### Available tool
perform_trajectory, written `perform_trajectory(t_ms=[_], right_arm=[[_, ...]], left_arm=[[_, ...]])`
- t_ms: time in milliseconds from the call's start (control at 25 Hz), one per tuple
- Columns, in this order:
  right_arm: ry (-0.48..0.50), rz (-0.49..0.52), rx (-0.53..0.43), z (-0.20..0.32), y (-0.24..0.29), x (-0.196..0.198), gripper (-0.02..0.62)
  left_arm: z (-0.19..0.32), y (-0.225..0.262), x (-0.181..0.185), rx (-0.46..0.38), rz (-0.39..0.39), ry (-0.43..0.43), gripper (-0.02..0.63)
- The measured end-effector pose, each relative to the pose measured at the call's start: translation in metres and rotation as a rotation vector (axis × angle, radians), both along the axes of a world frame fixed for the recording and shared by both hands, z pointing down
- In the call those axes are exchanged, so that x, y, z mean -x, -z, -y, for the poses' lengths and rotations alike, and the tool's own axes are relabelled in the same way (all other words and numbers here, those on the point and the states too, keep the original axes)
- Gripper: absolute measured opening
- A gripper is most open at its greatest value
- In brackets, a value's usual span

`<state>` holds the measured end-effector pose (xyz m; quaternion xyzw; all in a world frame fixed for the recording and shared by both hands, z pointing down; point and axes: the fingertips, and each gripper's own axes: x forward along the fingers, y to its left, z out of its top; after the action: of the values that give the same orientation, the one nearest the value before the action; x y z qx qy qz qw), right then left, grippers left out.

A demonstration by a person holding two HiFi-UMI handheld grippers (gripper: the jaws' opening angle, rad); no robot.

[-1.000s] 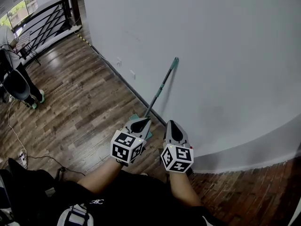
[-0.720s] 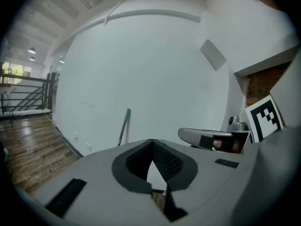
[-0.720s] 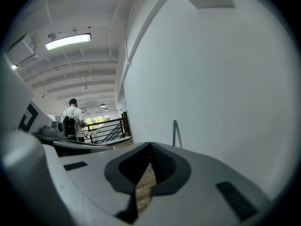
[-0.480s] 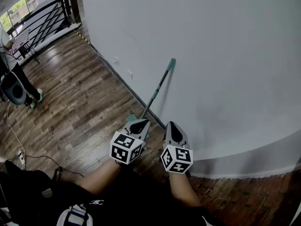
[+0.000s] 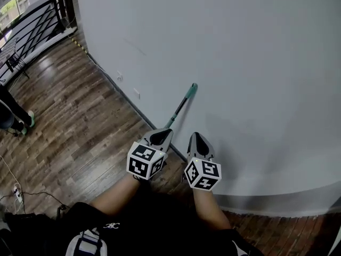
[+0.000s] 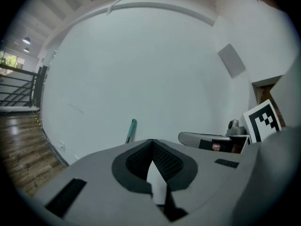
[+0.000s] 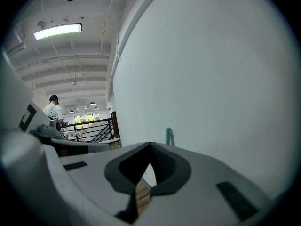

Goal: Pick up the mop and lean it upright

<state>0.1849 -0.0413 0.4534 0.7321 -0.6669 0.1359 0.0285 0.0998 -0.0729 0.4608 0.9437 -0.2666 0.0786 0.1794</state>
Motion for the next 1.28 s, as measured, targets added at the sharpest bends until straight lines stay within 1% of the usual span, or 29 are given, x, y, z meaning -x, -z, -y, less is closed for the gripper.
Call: perform_trajectory(t_ms=[120, 240, 480, 640, 680, 720, 760, 800, 960, 1040, 1280], right_arm=[[-0.017, -0.014, 0.001, 0.032, 0.007, -0.001, 0.014], [-0.043, -0.024, 0.015, 0.064, 0.003, -0.006, 0.014], [-0.082, -0.028, 0.101, 0.122, -0.027, -0.023, 0.015], [-0.159, -0.026, 0.149, 0.156, -0.048, -0.044, 0.015], [-0.171, -0.023, 0.158, 0.164, -0.053, -0.049, 0.023], [-0.177, -0.018, 0.171, 0.172, -0.058, -0.052, 0.056], [-0.186, -0.013, 0.186, 0.180, -0.063, -0.056, 0.103], [-0.202, -0.009, 0.202, 0.187, -0.069, -0.060, 0.121], [-0.301, -0.002, 0.237, 0.200, -0.085, -0.080, 0.121], [-0.329, 0.006, 0.241, 0.205, -0.086, -0.087, 0.121], [-0.328, 0.005, 0.259, 0.219, -0.088, -0.092, 0.121]], left_arm=[[0.032, 0.005, 0.004, 0.012, -0.014, 0.008, -0.003], [0.061, 0.001, 0.006, 0.030, -0.011, 0.007, -0.003], [0.108, -0.005, 0.003, 0.036, 0.012, -0.018, -0.003], [0.140, -0.008, 0.000, 0.033, 0.031, -0.048, -0.003], [0.146, -0.008, -0.001, 0.032, 0.035, -0.056, -0.003], [0.152, -0.009, -0.002, 0.031, 0.038, -0.064, -0.003], [0.159, -0.009, -0.002, 0.030, 0.039, -0.071, -0.003], [0.165, -0.009, -0.003, 0.029, 0.040, -0.078, -0.003], [0.179, -0.009, -0.002, 0.032, 0.039, -0.097, -0.003], [0.184, -0.010, -0.003, 0.039, 0.037, -0.099, -0.003], [0.188, -0.018, 0.002, 0.066, 0.057, -0.094, -0.003]])
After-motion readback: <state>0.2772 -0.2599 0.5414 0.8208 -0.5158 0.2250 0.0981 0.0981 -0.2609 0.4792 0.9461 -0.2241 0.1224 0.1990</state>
